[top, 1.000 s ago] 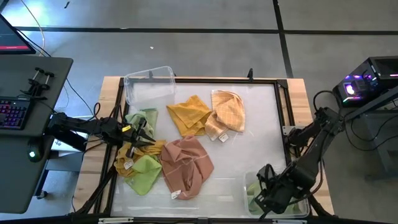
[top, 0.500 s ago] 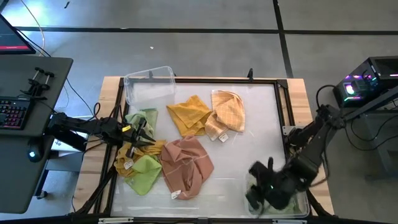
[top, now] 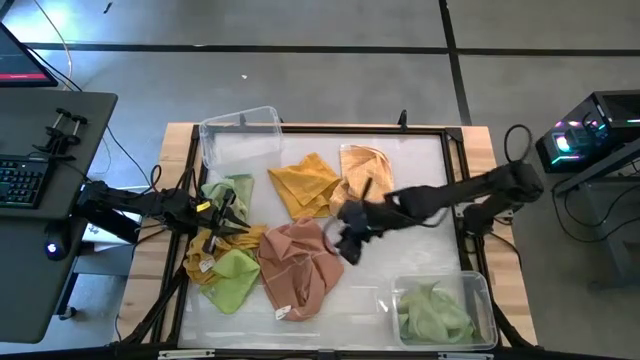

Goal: Sort towels by color in basket
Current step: Put the light green microfiber towel into the bottom transparent bin

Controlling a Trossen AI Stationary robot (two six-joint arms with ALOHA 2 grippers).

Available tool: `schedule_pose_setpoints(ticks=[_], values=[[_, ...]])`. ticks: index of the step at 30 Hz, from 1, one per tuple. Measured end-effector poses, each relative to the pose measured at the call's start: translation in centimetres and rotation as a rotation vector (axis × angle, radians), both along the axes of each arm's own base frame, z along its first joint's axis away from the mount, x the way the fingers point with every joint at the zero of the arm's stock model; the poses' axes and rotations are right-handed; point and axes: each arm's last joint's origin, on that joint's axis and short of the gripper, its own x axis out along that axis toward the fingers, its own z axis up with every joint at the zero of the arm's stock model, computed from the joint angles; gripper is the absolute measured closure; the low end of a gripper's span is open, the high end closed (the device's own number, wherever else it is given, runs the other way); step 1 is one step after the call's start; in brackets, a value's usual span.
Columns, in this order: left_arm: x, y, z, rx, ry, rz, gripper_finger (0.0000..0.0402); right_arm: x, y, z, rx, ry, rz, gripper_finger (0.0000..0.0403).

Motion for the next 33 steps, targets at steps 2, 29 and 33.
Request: schedule_pose_setpoints(ticks=[2,29,33], values=[[0.0,0.0,0.0,0.0,0.0,0.0,0.0355,1.3,-1.3,-1.5,-0.037,-0.017,0.006,0.0181],[0.0,0.0,0.0,0.0,0.0,-0.001,0.0355,4.9,-6.9,-4.4,-0.015,-0.105,-0.105,0.0167],[0.0,0.1,0.0,0.038,-0.012,0.019,0.0355,4.9,-6.9,-4.4,-0.024,-0.106,-0.095,0.0167]])
